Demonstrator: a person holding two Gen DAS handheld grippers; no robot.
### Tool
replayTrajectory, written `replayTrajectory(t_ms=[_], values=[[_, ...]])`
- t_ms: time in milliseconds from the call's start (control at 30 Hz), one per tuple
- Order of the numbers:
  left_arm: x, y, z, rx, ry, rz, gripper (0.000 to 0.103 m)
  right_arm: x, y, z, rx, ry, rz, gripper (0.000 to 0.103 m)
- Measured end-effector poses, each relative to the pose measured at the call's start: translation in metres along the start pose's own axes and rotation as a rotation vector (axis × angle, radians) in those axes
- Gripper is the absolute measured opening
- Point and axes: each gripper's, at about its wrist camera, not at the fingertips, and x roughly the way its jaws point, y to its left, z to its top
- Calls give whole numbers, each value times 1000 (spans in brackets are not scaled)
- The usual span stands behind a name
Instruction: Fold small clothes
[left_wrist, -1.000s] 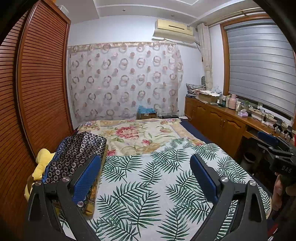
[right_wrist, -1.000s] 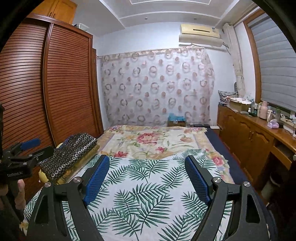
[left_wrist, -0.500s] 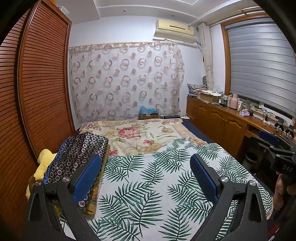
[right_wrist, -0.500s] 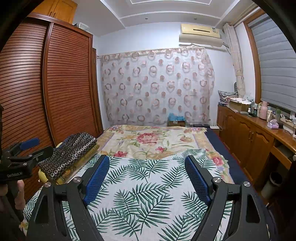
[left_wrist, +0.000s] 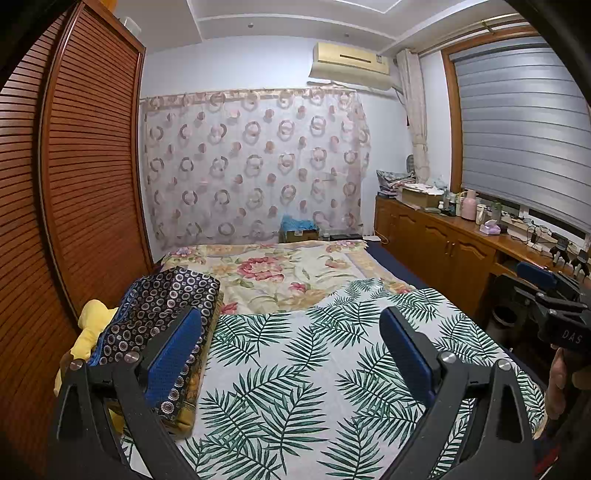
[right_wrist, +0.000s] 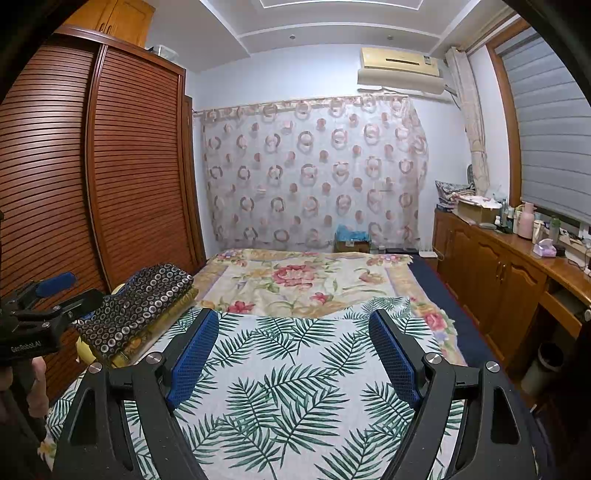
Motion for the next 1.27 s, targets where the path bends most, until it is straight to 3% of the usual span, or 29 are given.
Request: replayTrajectory(t_ms=[1267], values=[[0, 0, -2, 1, -1, 1, 97, 0, -10, 4, -3, 1, 9, 85]])
